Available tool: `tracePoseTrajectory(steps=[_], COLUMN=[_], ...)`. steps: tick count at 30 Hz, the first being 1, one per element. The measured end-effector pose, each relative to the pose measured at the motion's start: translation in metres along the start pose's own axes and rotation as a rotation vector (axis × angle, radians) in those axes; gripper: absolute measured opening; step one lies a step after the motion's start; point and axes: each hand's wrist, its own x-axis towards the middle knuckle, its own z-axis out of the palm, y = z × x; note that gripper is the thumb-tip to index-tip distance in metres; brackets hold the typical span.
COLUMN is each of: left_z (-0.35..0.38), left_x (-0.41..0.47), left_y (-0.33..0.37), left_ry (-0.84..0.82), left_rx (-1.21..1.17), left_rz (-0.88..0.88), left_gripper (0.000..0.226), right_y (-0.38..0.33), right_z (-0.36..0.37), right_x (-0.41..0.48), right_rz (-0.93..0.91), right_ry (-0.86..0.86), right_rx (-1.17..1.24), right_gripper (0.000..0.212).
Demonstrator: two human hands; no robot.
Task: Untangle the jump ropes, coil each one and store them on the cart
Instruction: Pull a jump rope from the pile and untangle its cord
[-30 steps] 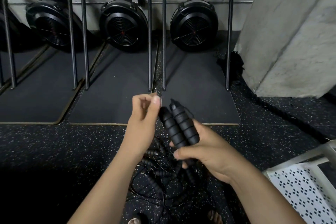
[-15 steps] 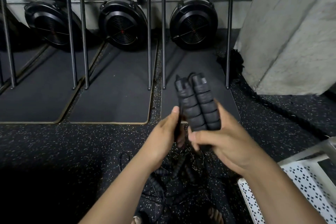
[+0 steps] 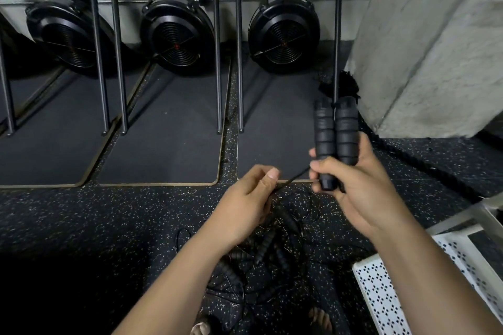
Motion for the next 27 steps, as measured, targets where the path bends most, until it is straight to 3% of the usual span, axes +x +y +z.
tracePoseTrajectory(steps=[3, 5, 9, 12, 15, 18, 21, 24, 27], left_z=[-0.012, -0.016, -0.018, -0.018, -0.019, -0.021, -0.021, -0.018, -0.015], left_x=[0.001, -0.001, -0.006, -0.007, -0.006, -0.006, -0.003, -0.004, -0.003], left_y=[0.002, 0.006, 0.012, 0.012, 0.01, 0.016, 0.02, 0.013, 0.011], left_ry=[0.04, 0.067, 0.08, 0.061, -0.003, -0.078, -0.102, -0.01, 0.018], left_rx=[0.041, 0.067, 0.127, 0.199, 0.198, 0.098, -0.24, -0.039, 0.008], left_rz=[0.047, 0.067, 0.095, 0.112, 0.137, 0.136, -0.04, 0.051, 0.068], left_gripper=[0.015, 0.014, 0.02, 0.019, 0.012, 0.017, 0.03, 0.045, 0.036], right_y=[0.004, 0.01, 0.024, 0.029, 0.019, -0.002, -0.014, -0.011, -0.003], right_z=[-0.017, -0.022, -0.017, -0.005, 0.003, 0.003, -0.001, -0.004, -0.008], right_x=[0.004, 0.002, -0.004, -0.012, -0.022, -0.026, -0.025, -0.017, -0.007], right_rz=[0.05, 0.155, 0.365, 0.502, 0.578, 0.531, 0.347, 0.195, 0.155], right_ry=[0.055, -0.005, -0.311, -0.661, -0.989, -1.146, -1.074, -0.748, -0.408], right_rx=[-0.312, -0.512, -0.797, -0.986, -0.923, -0.65, -0.379, -0.147, -0.093], right_gripper=[0.063, 0.063, 0.048, 0.041, 0.041, 0.037, 0.031, 0.034, 0.036])
